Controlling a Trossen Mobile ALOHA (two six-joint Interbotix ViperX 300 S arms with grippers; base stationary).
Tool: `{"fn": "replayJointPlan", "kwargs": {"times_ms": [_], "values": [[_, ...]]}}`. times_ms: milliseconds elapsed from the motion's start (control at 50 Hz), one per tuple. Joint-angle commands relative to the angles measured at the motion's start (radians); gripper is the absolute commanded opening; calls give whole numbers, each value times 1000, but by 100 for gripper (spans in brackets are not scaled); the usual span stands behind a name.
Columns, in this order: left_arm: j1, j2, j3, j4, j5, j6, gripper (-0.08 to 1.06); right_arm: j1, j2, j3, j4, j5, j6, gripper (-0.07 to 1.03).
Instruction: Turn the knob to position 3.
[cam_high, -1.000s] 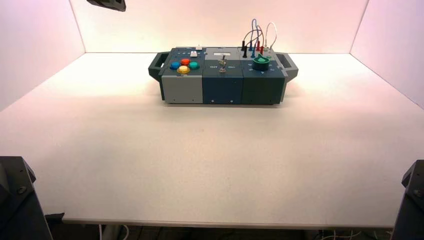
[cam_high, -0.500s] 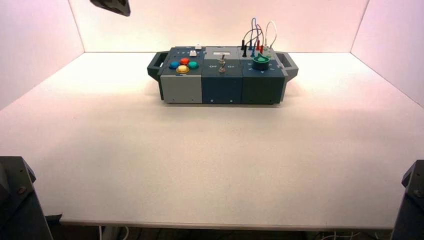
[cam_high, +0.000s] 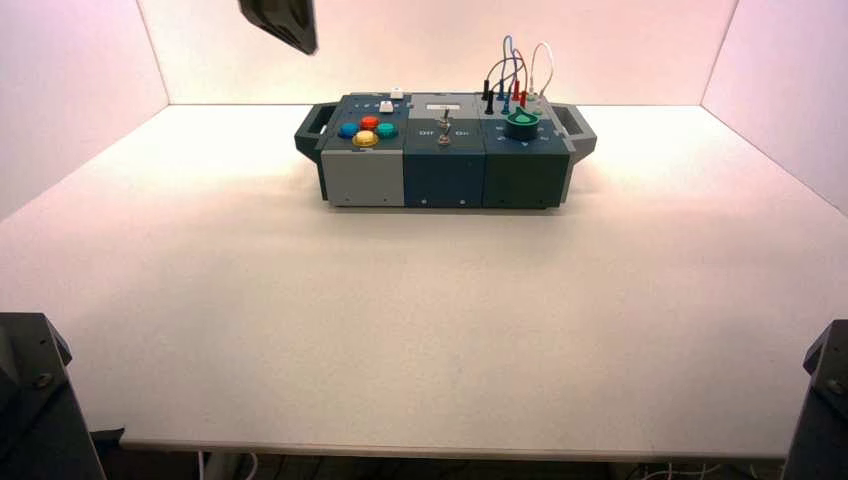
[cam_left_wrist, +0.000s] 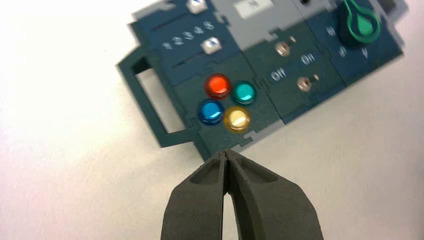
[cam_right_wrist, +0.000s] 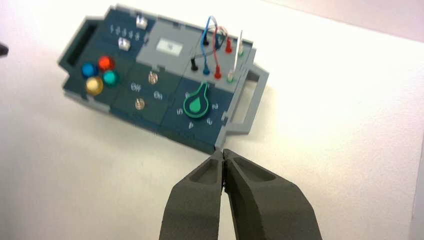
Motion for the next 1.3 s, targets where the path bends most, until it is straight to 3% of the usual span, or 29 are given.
{"fn": "replayJointPlan", "kwargs": {"times_ms": [20,100,220,300,420,520,880,1060,1300], "values": [[-25,12,-34,-2,8,23,-4,3,60,-66,3,41,-58,-2],[-37,34,-32,-2,8,28,-4,3,112,-97,5,66,-104,-2],[-41,64,-41,-2,5,38,-4,3,179,-141,6,87,-137,-2],[-41,80,-55,-2,5,64,-4,5,222,-167,8,95,-155,-2],[-44,97,-75,0,2,118,-4,8,287,-206,28,104,-206,-2],[-46,106,-87,0,-11,140,-4,9,339,-233,51,104,-252,-2],[-91,74,-69,-8,-166,143,-3,25,500,-347,92,101,-382,-2],[-152,41,-37,-8,-250,143,-3,38,565,-399,95,109,-410,-2],[-209,26,-34,-18,-262,144,-3,40,646,-469,112,143,-460,-2]]}}
